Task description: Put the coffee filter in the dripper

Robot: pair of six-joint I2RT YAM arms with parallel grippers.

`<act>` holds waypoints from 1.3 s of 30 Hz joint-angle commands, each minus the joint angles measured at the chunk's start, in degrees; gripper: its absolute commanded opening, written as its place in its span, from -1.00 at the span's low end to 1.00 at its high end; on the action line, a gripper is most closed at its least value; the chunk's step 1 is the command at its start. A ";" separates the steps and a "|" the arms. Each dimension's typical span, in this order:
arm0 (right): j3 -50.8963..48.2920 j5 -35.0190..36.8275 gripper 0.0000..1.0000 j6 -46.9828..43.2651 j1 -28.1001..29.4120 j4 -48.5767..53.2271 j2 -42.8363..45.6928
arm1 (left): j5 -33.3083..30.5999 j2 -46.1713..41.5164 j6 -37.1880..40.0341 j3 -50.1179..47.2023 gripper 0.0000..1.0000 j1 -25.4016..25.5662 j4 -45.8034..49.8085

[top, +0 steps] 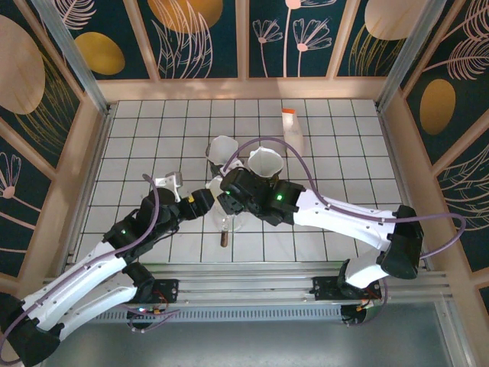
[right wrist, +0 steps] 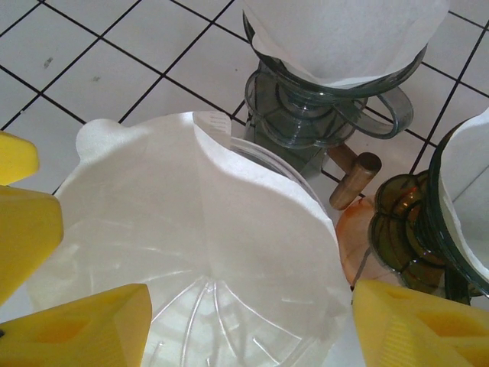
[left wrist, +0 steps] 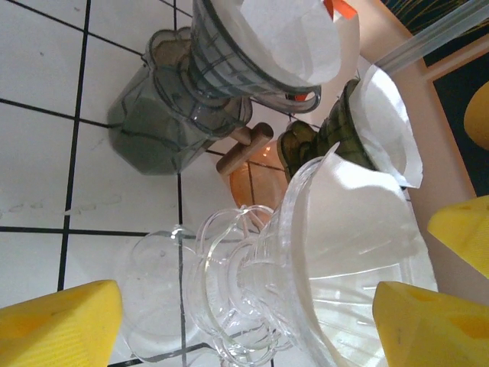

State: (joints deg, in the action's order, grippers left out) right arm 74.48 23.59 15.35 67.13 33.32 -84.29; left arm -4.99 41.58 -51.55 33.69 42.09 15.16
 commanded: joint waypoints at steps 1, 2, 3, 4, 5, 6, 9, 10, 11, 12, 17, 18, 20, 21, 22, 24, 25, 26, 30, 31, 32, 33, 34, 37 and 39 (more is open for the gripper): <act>-0.01 2.58 0.41 0.67 0.27 -1.04 3.31 | -1.31 -1.27 0.39 2.71 0.76 -0.26 1.32; 0.06 2.92 0.42 0.64 0.28 -1.07 3.67 | -1.63 -1.46 0.55 3.25 0.77 -0.31 1.68; 0.18 3.29 0.42 0.69 0.28 -1.17 4.13 | -1.87 -1.57 0.62 3.67 0.80 -0.32 2.00; 0.26 3.68 0.42 0.70 0.28 -1.24 4.59 | -2.26 -1.75 0.71 4.11 0.84 -0.33 2.39; 0.26 4.08 0.43 0.60 0.28 -1.35 5.03 | -2.60 -1.86 0.91 4.57 0.90 -0.25 2.70; 0.27 4.62 0.44 0.64 0.28 -1.37 5.45 | -2.88 -1.98 1.05 5.00 0.97 -0.30 2.93; -0.22 7.76 0.71 1.67 0.10 -1.77 7.16 | -4.96 -2.60 1.32 6.09 0.98 -0.29 3.93; -0.75 9.26 0.97 2.14 -0.09 -2.13 8.04 | -6.66 -3.17 1.23 6.40 0.97 -0.28 4.43; -1.51 10.77 0.98 2.55 -0.44 -2.60 9.15 | -9.02 -3.91 1.13 6.64 0.97 -0.32 5.02; -2.39 12.00 0.98 3.23 -0.94 -3.03 10.11 | -11.61 -4.78 1.29 6.82 0.97 -0.29 5.49; -10.38 9.58 0.98 7.51 -9.31 -6.93 17.91 | -25.56 -8.92 4.06 6.86 0.97 -0.32 5.93; -12.25 8.61 0.98 8.34 -11.35 -7.83 19.24 | -27.43 -8.79 4.04 7.07 0.98 -0.28 6.08; -16.55 7.80 0.98 10.19 -15.42 -10.23 22.29 | -32.48 -7.25 4.04 7.78 0.98 -0.27 7.03; -18.42 8.28 0.98 10.67 -16.68 -11.35 23.49 | -35.06 -6.60 4.52 7.89 0.98 -0.33 7.24; -20.58 9.20 0.98 10.98 -17.85 -12.77 24.91 | -38.72 -5.82 5.04 7.75 0.98 -0.27 7.32; -24.08 11.22 0.98 11.18 -19.53 -15.34 27.14 | -46.26 -5.15 4.39 6.91 0.98 -0.33 7.44; -25.60 11.95 0.98 11.35 -20.50 -16.33 28.09 | -48.03 -5.22 6.56 6.01 0.98 -0.36 5.38; -26.98 12.16 0.98 11.66 -21.40 -17.09 28.81 | -48.46 -5.36 9.74 5.09 0.97 -0.43 1.76; -30.51 11.95 0.98 12.21 -23.81 -19.44 30.98 | -52.51 -2.96 17.76 3.14 0.97 -1.75 -6.96; -31.23 11.84 0.98 12.18 -24.27 -19.83 31.40 | -51.78 -1.46 20.51 3.04 0.97 -3.21 -9.01; -31.89 11.53 0.98 12.01 -24.71 -20.36 31.70 | -51.17 0.60 20.37 3.57 0.97 -5.20 -8.74; -32.44 11.35 0.98 11.90 -24.92 -20.72 31.98 | -49.97 2.36 20.18 4.25 0.97 -7.29 -8.46; -33.06 11.43 0.98 11.74 -25.20 -21.11 32.30 | -47.89 4.10 20.18 4.60 0.97 -9.75 -8.92; -34.89 9.94 0.98 10.39 -25.68 -23.03 33.04 | -45.84 9.02 21.61 3.64 0.97 -15.23 -14.15; -35.65 8.42 0.98 9.82 -26.08 -23.86 33.05 | -47.05 11.80 25.11 1.58 0.97 -17.08 -20.30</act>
State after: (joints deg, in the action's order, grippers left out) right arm 40.05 32.80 25.80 41.69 13.39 -52.18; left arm -51.46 51.16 -32.32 37.01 27.14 4.10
